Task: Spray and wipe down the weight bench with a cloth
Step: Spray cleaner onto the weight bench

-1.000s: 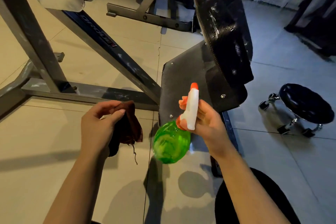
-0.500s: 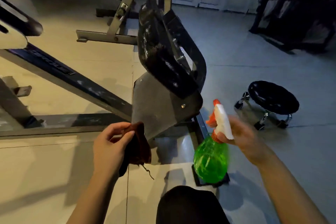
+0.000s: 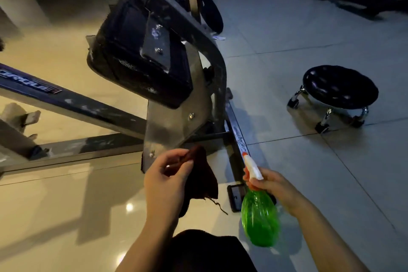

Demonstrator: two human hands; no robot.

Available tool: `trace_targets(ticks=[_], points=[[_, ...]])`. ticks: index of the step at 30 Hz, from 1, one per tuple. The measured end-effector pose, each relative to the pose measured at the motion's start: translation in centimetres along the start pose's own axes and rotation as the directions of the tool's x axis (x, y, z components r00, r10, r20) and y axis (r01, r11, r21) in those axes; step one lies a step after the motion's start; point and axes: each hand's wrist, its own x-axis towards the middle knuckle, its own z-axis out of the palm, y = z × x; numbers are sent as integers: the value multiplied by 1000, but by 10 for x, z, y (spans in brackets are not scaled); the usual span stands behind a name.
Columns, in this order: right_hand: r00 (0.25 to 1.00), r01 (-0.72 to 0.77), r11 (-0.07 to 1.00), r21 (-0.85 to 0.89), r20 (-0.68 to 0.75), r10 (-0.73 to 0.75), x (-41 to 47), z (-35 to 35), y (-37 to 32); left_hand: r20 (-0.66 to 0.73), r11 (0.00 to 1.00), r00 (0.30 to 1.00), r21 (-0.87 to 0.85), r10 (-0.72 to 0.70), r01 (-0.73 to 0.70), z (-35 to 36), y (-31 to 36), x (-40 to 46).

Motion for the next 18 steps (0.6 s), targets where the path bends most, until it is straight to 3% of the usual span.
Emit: trace_targets(ticks=[4,11,15,18], points=[[999,5,997,82,-44,-1,21,-2,9,28,997,998,56,-48,47,17,0,-11],[998,18,995,99,-62,-12,52,1,11,-68,996,995,44,-73,76,25,1,-13],[985,-9,996,87,-172,24,40,-17,36,-83,993,992,74,-90,96,22,-1,-10],[985,-48,990,134,-158,69,18,-37,55,-59,991,991,48,-122,125,23,-1,-10]])
